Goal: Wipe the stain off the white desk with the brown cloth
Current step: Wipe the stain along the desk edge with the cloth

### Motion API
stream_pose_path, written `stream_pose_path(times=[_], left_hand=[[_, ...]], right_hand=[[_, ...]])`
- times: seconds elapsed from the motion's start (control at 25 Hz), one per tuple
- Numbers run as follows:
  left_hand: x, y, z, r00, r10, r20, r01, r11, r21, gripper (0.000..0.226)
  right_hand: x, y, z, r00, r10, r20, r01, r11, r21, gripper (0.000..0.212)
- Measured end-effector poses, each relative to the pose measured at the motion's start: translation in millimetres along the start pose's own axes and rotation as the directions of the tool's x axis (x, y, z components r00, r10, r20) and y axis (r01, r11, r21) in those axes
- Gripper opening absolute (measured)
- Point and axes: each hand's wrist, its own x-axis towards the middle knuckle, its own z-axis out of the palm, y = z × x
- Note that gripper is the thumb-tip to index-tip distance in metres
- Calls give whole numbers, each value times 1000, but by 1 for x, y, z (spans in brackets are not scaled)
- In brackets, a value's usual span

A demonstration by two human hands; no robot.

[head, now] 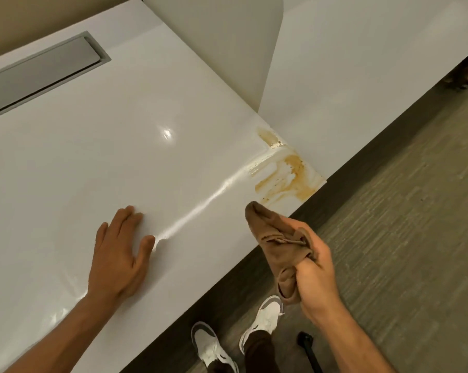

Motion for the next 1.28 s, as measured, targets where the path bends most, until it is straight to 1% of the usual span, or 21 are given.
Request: stream_pose_path(times=[0.08,0.12,0.16,0.2,0.24,0.28,0.32,0.36,0.4,0.44,0.48,0.6,0.68,0.8,0.96,1.08,1.2,1.28], left_hand=[[23,13,-2,998,55,-38,-56,998,-14,71],[35,22,0,995,99,-24,-100,995,-28,70],[48,30,3,989,147,13,-147,988,-44,72],[59,38,7,980,187,65,-183,982,-55,75],[67,44,13,971,209,118,-204,977,-53,78],[73,47,19,963,217,162,-214,976,-32,80],[76,47,24,958,216,187,-221,975,7,80],[77,46,28,958,213,194,-226,973,49,79],[77,45,31,958,211,193,-230,970,80,77],[77,44,33,958,211,194,-232,968,98,76],[76,44,34,958,208,198,-233,966,110,76],[77,45,32,958,187,216,-217,968,124,77],[78,49,30,956,179,232,-212,969,128,78],[77,54,29,956,175,235,-212,966,145,80],[79,55,28,957,169,234,-209,965,159,78],[81,53,30,957,176,231,-214,965,154,75],[81,51,31,958,177,226,-215,964,155,72],[81,50,31,958,179,224,-217,963,160,69]], right_hand=[[25,-22,-3,997,-66,-45,66,998,-6,35],[37,-29,-1,995,-89,-47,88,996,-15,35],[48,-33,5,993,-109,-36,108,994,-30,38],[57,-33,12,990,-142,-26,139,987,-83,45],[65,-30,21,983,-182,-14,176,966,-191,54],[73,-23,28,978,-208,8,198,920,-339,64],[79,-14,35,978,-202,46,197,839,-508,71],[85,-4,40,979,-183,85,192,715,-672,77],[90,6,42,977,-179,112,197,573,-796,80],[95,14,44,974,-191,124,200,457,-867,84],[99,20,45,972,-207,112,188,398,-898,89],[113,25,57,961,-271,56,151,346,-926,100],[127,22,65,953,-293,83,182,331,-926,98],[158,11,75,943,-287,166,264,349,-899,90],[207,-13,110,928,-254,272,356,397,-846,88],[235,-25,134,880,-251,404,475,423,-772,77],[242,-23,133,828,-229,511,556,444,-702,70],[238,-21,126,799,-226,557,588,485,-647,67]])
